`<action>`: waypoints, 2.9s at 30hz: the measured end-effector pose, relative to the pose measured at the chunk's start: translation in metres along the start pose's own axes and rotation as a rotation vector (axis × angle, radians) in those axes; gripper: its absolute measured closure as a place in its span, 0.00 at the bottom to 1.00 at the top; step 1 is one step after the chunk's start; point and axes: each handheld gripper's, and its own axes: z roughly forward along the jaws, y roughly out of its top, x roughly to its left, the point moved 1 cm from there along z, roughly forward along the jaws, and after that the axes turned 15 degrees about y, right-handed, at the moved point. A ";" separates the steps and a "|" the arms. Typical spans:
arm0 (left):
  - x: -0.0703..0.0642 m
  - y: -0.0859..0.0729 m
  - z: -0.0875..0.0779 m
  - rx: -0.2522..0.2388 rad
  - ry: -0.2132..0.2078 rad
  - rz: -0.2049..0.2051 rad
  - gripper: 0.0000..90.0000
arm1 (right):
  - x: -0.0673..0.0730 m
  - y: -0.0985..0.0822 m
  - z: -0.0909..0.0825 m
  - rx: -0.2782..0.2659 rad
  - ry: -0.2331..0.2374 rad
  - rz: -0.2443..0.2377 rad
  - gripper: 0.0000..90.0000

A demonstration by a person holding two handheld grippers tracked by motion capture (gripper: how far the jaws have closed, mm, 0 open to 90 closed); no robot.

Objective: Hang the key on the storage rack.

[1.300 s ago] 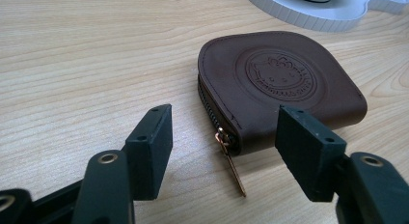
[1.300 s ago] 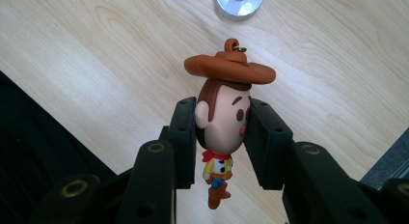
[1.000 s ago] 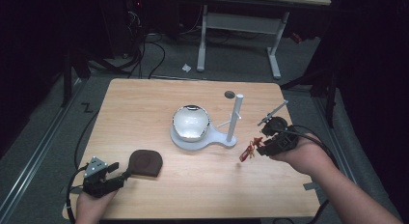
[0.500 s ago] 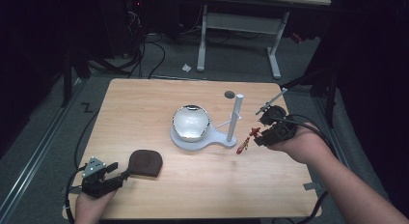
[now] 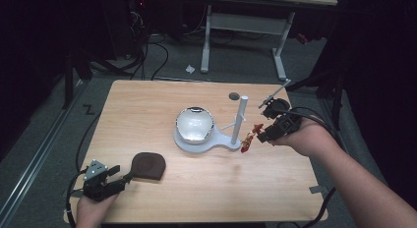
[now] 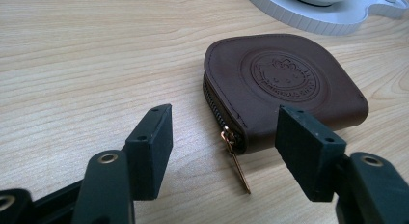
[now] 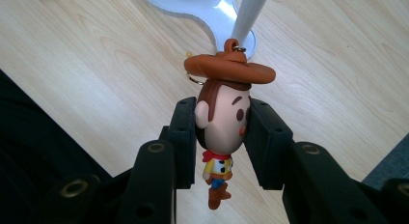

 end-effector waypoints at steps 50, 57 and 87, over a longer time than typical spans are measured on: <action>0.001 0.000 0.000 0.000 0.000 -0.001 0.43 | -0.021 0.009 0.016 -0.059 0.011 0.052 0.74; 0.000 0.000 0.000 0.002 -0.002 0.002 0.43 | -0.029 0.001 0.036 -0.060 0.039 0.071 0.74; 0.001 -0.001 0.002 0.009 -0.005 0.003 0.43 | -0.054 0.001 0.099 -0.155 0.086 0.103 0.69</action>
